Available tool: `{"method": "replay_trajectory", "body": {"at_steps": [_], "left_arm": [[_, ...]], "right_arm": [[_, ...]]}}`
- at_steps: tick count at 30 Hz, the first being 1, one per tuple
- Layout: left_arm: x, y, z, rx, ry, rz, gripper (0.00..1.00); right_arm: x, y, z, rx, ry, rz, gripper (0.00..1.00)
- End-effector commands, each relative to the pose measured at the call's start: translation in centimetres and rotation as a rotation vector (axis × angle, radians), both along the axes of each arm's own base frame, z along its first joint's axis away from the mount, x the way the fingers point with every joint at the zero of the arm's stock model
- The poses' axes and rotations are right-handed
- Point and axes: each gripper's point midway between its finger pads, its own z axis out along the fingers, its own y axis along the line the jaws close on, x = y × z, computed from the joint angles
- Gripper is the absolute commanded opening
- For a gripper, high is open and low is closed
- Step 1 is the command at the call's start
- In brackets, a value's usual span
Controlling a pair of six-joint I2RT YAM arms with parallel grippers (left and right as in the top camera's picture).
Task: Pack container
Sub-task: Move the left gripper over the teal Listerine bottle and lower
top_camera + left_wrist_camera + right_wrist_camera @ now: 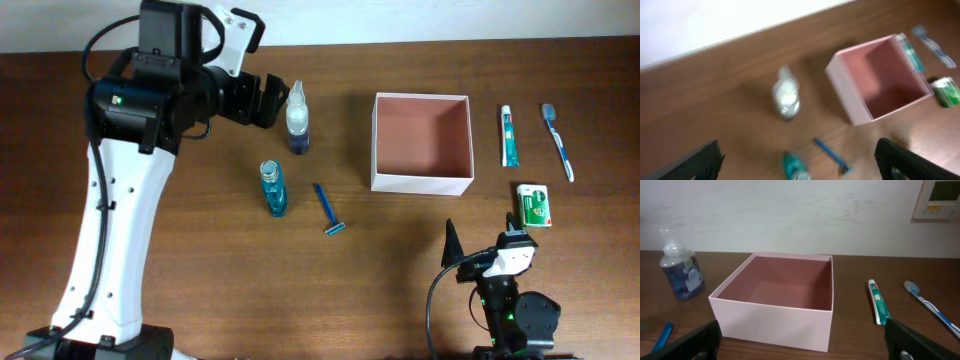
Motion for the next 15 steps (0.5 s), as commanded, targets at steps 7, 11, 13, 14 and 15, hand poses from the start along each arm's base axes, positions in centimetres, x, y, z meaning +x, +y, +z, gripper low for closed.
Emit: {"method": "replay_trajectory", "body": {"at_steps": [7,11,13,14,15], "left_arm": [[0.2,2.4,-9.0,0.057,0.373,0.414,0.99],[-0.1,1.6,-11.5,0.053,0.469,0.444,0.99],[-0.1,1.1,-12.1,0.06,0.488,0.434,1.0],[-0.3,0.9,-12.3,0.061,0.496,0.439,0.99],[-0.3,0.8,-12.5,0.058,0.505,0.454,1.0]], "right_arm": [[0.0,0.1,-0.2,0.0,0.003,0.003,0.99],[0.0,0.1,-0.2,0.0,0.003,0.003,0.99],[0.0,0.1,-0.2,0.0,0.003,0.003,0.99],[0.0,0.1,-0.2,0.0,0.003,0.003,0.99],[0.0,0.1,-0.2,0.0,0.003,0.003,0.98]]}}
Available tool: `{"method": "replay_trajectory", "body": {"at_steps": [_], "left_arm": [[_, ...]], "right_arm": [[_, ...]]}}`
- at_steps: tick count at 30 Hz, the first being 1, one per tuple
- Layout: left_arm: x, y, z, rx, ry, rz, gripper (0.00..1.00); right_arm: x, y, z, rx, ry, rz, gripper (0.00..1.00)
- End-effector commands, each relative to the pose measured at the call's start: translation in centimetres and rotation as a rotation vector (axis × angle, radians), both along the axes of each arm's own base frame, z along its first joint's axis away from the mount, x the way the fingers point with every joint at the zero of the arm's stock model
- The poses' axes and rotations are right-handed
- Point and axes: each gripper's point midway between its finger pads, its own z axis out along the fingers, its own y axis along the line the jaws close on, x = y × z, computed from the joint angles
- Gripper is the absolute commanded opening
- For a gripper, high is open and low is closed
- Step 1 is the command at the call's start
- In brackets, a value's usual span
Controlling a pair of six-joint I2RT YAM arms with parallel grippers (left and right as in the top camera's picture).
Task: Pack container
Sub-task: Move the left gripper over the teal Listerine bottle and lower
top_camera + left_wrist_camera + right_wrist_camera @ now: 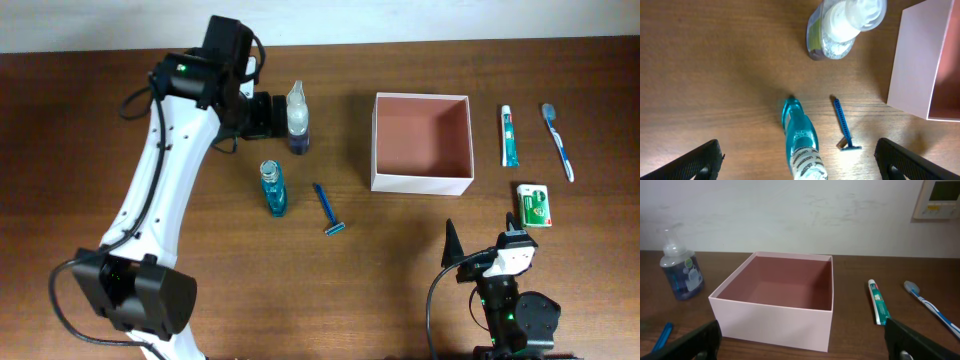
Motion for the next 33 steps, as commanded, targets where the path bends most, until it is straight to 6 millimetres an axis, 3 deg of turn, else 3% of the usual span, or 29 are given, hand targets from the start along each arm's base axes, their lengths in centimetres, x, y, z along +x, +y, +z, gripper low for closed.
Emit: {"method": "replay_trajectory", "body": {"at_steps": [1,8,13,24,33], "left_arm": [[-0.3,-0.5,0.0,-0.015,0.022,0.095,0.99],[-2.5,-1.5,-1.1,-0.003,0.117,0.121,0.99],[-2.7,-2.5,-3.0,0.024,0.168,0.098,0.99],[-4.5,-0.6,-6.0,0.095,0.337,0.092,0.99],[-4.8,-1.6,-7.2,0.068,0.386,0.079,0.99]], "right_arm": [[0.0,0.1,-0.2,0.0,0.003,0.003,0.99],[0.0,0.1,-0.2,0.0,0.003,0.003,0.99],[0.0,0.1,-0.2,0.0,0.003,0.003,0.99],[0.0,0.1,-0.2,0.0,0.003,0.003,0.99],[0.0,0.1,-0.2,0.0,0.003,0.003,0.99]]}}
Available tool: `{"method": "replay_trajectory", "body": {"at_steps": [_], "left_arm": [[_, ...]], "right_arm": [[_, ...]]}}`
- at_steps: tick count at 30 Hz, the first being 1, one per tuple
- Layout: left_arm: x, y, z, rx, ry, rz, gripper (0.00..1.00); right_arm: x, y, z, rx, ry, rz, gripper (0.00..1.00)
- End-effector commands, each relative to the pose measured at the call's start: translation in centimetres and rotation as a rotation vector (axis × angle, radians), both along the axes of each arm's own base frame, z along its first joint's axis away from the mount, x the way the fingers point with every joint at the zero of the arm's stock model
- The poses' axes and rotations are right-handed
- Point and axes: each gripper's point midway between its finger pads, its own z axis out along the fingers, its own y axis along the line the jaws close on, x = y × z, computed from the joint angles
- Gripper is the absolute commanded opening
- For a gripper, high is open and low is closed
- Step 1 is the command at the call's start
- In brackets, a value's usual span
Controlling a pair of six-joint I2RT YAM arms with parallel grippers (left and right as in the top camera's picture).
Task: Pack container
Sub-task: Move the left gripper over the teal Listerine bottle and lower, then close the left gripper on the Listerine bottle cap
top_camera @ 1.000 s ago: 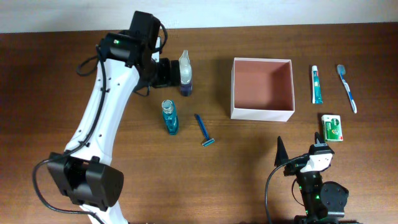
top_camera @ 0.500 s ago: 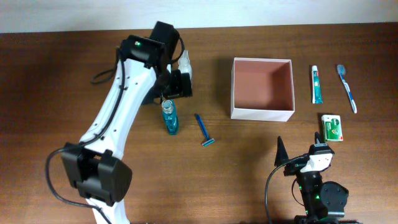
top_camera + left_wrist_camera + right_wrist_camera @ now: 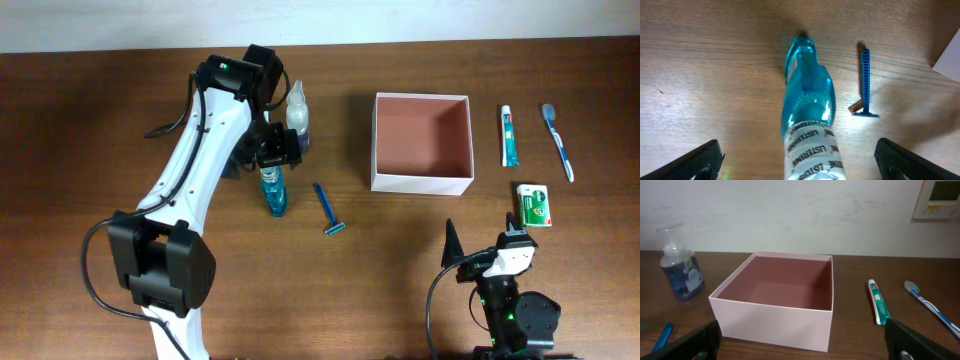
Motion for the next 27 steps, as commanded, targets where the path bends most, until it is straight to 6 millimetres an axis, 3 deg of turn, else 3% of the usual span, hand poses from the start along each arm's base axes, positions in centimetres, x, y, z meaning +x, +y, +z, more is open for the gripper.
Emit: {"method": "replay_trajectory", "body": {"at_steps": [1,8,12,27], "left_arm": [[-0.1,-0.7,-1.4,-0.006,0.045,-0.022,0.99],[-0.5,-0.7,-3.3,0.012,0.111,-0.077,0.99],[-0.3,-0.7,-3.4,0.009,0.097,-0.144,0.99],[0.1,-1.2,-3.4,-0.019,0.083,-0.142,0.99]], "right_arm": [[0.0,0.1,-0.2,0.001,0.003,0.003,0.99],[0.0,0.1,-0.2,0.001,0.003,0.003,0.99],[0.0,0.1,-0.2,0.001,0.003,0.003,0.99],[0.0,0.1,-0.2,0.001,0.003,0.003,0.99]]}}
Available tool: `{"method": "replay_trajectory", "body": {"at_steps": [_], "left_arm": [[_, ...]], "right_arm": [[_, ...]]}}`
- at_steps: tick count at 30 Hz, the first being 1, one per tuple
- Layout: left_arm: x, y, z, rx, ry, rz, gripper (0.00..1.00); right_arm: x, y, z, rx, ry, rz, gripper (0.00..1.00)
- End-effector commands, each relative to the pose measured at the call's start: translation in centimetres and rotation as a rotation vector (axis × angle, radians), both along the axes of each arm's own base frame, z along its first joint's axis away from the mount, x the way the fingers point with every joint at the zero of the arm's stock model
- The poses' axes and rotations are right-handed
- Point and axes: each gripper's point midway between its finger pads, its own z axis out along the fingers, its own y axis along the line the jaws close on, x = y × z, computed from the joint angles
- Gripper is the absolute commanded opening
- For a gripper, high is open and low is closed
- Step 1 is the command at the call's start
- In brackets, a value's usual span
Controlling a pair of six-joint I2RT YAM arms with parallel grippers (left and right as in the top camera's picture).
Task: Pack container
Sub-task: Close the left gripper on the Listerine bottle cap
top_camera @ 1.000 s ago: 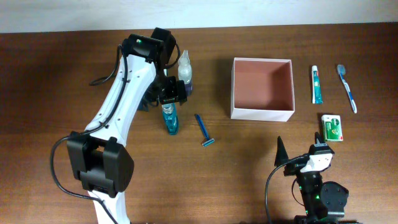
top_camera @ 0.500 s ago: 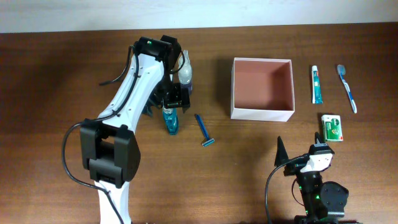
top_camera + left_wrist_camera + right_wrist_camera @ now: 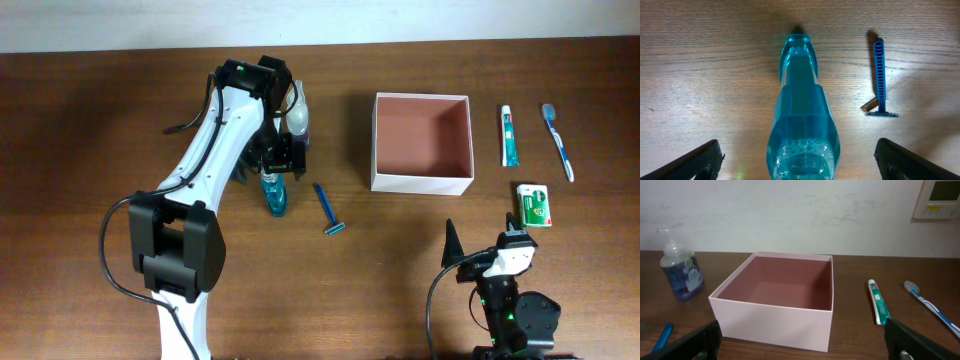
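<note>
A teal mouthwash bottle (image 3: 276, 193) (image 3: 802, 125) lies on the table, and my left gripper (image 3: 270, 160) (image 3: 802, 167) is open, low over it, one finger on each side. A blue razor (image 3: 328, 210) (image 3: 880, 80) lies just right of the bottle. The clear pump bottle (image 3: 297, 118) (image 3: 681, 270) stands behind. The open pink box (image 3: 421, 142) (image 3: 777, 300) sits right of centre. My right gripper (image 3: 490, 262) (image 3: 802, 345) rests open at the front edge, facing the box.
Right of the box lie a toothpaste tube (image 3: 510, 137) (image 3: 878, 307), a blue toothbrush (image 3: 558, 141) (image 3: 930, 307) and a small green packet (image 3: 535, 205). A white wall with a wall panel (image 3: 940, 197) rises behind the table.
My left gripper has come lower over the mouthwash bottle, which now fills more of the left wrist view, between the open fingers. The right arm has not moved.
My left gripper was high, left of the pump bottle. Then it hung open beside that bottle, looking down at the mouthwash and razor. Then it stood over the mouthwash bottle, and now lower, open around it. Nothing on the table has shifted.
</note>
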Motion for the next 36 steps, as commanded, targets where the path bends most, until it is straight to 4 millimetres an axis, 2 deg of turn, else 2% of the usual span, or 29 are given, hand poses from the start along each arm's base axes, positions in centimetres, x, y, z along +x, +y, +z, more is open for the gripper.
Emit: {"method": "replay_trajectory", "body": {"at_steps": [1,19,31,32,33,34,36], "left_arm": [[0.0,-0.6,0.2,-0.03,-0.004,-0.018,0.99],[-0.7,-0.3,-1.4,-0.007,0.064,-0.017,0.99],[-0.6,-0.3,-1.4,-0.009,0.057,-0.018,0.99],[-0.6,-0.3,-1.4,-0.009,0.057,-0.018,0.95],[-0.6,-0.3,-1.4,-0.009,0.057,-0.018,0.83],[-0.5,-0.4,-1.4,-0.01,0.055,-0.017,0.77],[-0.4,-0.4,-1.5,-0.011,0.051,-0.018,0.77]], "right_arm": [[0.0,0.1,-0.2,0.001,0.003,0.003,0.99],[0.0,0.1,-0.2,0.001,0.003,0.003,0.99],[0.0,0.1,-0.2,0.001,0.003,0.003,0.99],[0.0,0.1,-0.2,0.001,0.003,0.003,0.99],[0.0,0.1,-0.2,0.001,0.003,0.003,0.99],[0.0,0.1,-0.2,0.001,0.003,0.003,0.99],[0.0,0.1,-0.2,0.001,0.003,0.003,0.99]]}}
